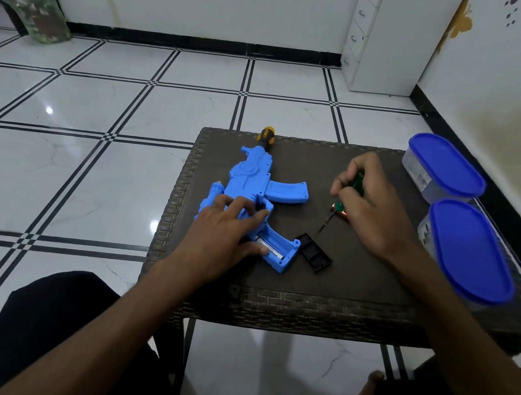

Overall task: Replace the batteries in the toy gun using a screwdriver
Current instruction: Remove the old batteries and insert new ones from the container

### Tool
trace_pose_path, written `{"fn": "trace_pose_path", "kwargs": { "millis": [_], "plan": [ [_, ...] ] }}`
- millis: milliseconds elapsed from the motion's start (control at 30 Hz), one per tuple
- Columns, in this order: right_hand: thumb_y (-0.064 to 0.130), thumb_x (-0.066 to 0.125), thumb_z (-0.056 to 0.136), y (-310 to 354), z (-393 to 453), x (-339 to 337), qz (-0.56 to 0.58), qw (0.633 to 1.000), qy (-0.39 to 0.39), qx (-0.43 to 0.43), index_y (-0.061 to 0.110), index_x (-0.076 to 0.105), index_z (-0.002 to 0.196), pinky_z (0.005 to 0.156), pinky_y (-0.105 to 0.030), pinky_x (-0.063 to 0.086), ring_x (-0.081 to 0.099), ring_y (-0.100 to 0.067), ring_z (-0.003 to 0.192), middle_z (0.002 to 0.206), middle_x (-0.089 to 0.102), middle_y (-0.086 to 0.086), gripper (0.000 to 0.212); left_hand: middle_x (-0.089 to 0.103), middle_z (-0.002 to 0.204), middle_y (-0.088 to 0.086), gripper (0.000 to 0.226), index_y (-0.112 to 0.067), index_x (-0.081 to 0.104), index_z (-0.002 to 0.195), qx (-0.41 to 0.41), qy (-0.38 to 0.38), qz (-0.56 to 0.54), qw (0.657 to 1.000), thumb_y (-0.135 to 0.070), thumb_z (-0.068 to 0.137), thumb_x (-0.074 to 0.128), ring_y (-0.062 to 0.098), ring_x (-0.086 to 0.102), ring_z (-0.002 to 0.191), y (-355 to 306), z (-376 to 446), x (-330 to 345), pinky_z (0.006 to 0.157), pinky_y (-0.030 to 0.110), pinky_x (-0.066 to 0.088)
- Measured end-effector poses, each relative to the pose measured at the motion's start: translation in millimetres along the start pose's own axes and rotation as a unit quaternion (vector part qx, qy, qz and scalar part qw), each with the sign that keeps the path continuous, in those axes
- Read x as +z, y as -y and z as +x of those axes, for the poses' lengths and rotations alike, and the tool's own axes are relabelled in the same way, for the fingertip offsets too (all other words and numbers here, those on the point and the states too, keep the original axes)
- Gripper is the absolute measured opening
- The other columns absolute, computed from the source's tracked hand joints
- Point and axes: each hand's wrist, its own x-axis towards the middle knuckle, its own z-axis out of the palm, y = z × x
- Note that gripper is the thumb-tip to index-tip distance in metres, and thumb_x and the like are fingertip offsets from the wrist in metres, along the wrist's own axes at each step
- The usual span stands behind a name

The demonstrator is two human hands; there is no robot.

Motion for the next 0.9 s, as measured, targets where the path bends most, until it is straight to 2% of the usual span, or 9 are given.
{"fn": "trace_pose_path", "kwargs": {
  "millis": [133, 300, 400, 467, 567, 667, 733, 833, 900],
  "plan": [
    [-0.001, 0.046, 0.090, 11, -10, 11, 0.083, 0.996, -0.006, -0.017, 0.013, 0.039, 0.092, 0.072, -0.051, 0.047, 0.055, -0.036, 0.081, 0.083, 0.062, -0.002, 0.016, 0.046, 0.129, -0.011, 0.050, -0.032, 0.050, 0.139, -0.021, -0.020, -0.078, 0.997, -0.048, 0.091, 0.054, 0.019, 0.035, 0.120, 3, 1, 0, 0.104, 0.036, 0.034],
    [0.009, 0.048, 0.085, 8, -17, 23, 0.080, 0.997, 0.009, -0.018, 0.015, 0.040, 0.090, 0.072, -0.057, 0.047, 0.055, -0.041, 0.078, 0.081, 0.062, -0.005, 0.011, 0.048, 0.123, -0.014, 0.048, -0.036, 0.054, 0.134, -0.059, -0.045, -0.106, 0.992, -0.049, 0.088, 0.059, 0.017, 0.036, 0.118, -1, 4, 4, 0.101, 0.033, 0.035],
    [0.001, 0.049, 0.089, 3, -18, 29, 0.044, 0.998, 0.030, -0.019, 0.012, 0.041, 0.090, 0.065, -0.043, 0.044, 0.054, -0.031, 0.068, 0.081, 0.063, -0.011, 0.014, 0.048, 0.121, -0.013, 0.051, -0.035, 0.056, 0.133, -0.084, -0.042, -0.107, 0.990, -0.052, 0.085, 0.061, 0.017, 0.036, 0.118, -6, 8, 3, 0.097, 0.028, 0.032],
    [0.001, 0.048, 0.090, 2, -19, 31, 0.017, 0.998, 0.045, -0.026, 0.010, 0.042, 0.090, 0.060, -0.040, 0.039, 0.050, -0.028, 0.063, 0.082, 0.061, -0.017, 0.011, 0.047, 0.121, -0.011, 0.052, -0.035, 0.055, 0.133, -0.100, -0.030, -0.103, 0.989, -0.051, 0.084, 0.064, 0.018, 0.035, 0.119, -9, 12, 1, 0.093, 0.026, 0.030],
    [-0.003, 0.046, 0.089, 4, -16, 33, -0.001, 0.996, 0.072, -0.051, 0.009, 0.043, 0.088, 0.055, -0.032, 0.037, 0.048, -0.023, 0.062, 0.081, 0.060, -0.013, 0.012, 0.047, 0.119, -0.011, 0.053, -0.034, 0.057, 0.132, -0.114, -0.025, -0.111, 0.987, -0.049, 0.083, 0.066, 0.019, 0.034, 0.119, -11, 13, 0, 0.094, 0.029, 0.031],
    [-0.004, 0.046, 0.087, 11, -11, 35, -0.031, 0.990, 0.108, -0.083, 0.009, 0.046, 0.087, 0.057, -0.025, 0.035, 0.047, -0.014, 0.065, 0.082, 0.060, -0.007, 0.014, 0.046, 0.121, -0.011, 0.052, -0.036, 0.055, 0.133, -0.114, -0.020, -0.102, 0.988, -0.049, 0.084, 0.064, 0.020, 0.033, 0.120, -12, 12, 0, 0.094, 0.029, 0.030],
    [-0.002, 0.047, 0.088, 13, -9, 36, -0.044, 0.984, 0.142, -0.097, 0.013, 0.047, 0.088, 0.063, -0.031, 0.044, 0.056, -0.017, 0.073, 0.083, 0.062, -0.003, 0.015, 0.045, 0.124, -0.011, 0.050, -0.037, 0.054, 0.133, -0.114, -0.017, -0.092, 0.989, -0.049, 0.085, 0.062, 0.020, 0.032, 0.121, -14, 11, 0, 0.094, 0.030, 0.031],
    [0.004, 0.050, 0.091, 14, -9, 35, -0.049, 0.978, 0.182, -0.092, 0.022, 0.045, 0.088, 0.072, -0.050, 0.051, 0.062, -0.029, 0.081, 0.085, 0.064, -0.003, 0.019, 0.045, 0.125, -0.011, 0.049, -0.037, 0.055, 0.132, -0.118, -0.017, -0.089, 0.989, -0.049, 0.085, 0.062, 0.020, 0.033, 0.121, -15, 10, 0, 0.093, 0.031, 0.032],
    [0.008, 0.054, 0.093, 9, -11, 31, -0.039, 0.981, 0.179, -0.068, 0.025, 0.044, 0.087, 0.074, -0.052, 0.052, 0.064, -0.028, 0.082, 0.086, 0.067, -0.001, 0.021, 0.044, 0.125, -0.011, 0.050, -0.038, 0.054, 0.134, -0.119, -0.018, -0.087, 0.989, -0.050, 0.086, 0.061, 0.020, 0.033, 0.122, -14, 10, 1, 0.094, 0.032, 0.032]
  ]
}}
